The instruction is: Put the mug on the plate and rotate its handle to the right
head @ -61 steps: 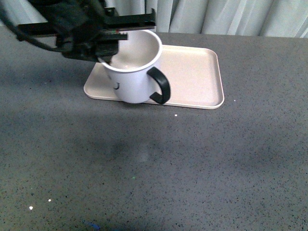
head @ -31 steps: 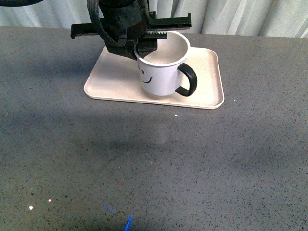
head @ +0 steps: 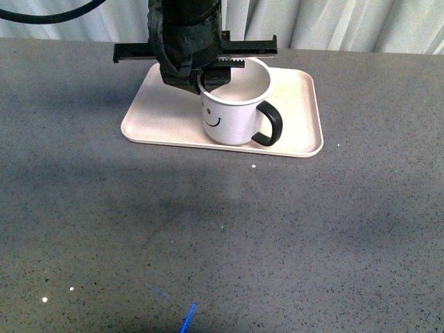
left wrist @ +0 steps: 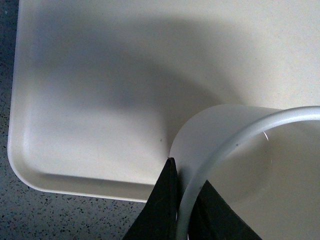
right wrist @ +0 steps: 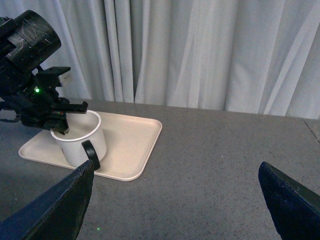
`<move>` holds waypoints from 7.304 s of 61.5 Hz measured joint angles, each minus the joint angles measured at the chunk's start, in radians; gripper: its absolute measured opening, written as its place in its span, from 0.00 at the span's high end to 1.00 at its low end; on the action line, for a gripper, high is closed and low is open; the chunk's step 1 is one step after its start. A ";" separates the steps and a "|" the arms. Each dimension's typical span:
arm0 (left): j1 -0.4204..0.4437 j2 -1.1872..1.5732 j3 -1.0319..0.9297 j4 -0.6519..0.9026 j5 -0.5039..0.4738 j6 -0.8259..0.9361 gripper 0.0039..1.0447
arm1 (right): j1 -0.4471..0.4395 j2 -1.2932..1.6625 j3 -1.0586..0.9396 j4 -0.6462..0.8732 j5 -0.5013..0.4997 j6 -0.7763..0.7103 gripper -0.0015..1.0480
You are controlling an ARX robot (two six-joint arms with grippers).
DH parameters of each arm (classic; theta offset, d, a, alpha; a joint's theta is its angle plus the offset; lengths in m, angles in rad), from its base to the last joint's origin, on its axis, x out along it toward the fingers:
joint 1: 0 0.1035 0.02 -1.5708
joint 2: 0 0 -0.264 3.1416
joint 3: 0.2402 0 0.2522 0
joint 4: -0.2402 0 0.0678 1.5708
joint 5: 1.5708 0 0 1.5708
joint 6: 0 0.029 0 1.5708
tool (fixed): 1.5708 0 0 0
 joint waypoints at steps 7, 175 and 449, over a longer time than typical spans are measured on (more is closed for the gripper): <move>-0.001 0.008 0.011 -0.002 0.003 0.001 0.98 | 0.000 0.000 0.000 0.000 0.000 0.000 0.09; 0.508 -1.888 -1.718 0.887 0.159 0.434 0.99 | 0.000 0.000 0.000 0.000 0.000 0.000 0.09; 0.509 -2.261 -1.718 0.498 0.159 0.437 0.09 | 0.138 2.420 2.127 -0.715 -0.458 -0.619 0.98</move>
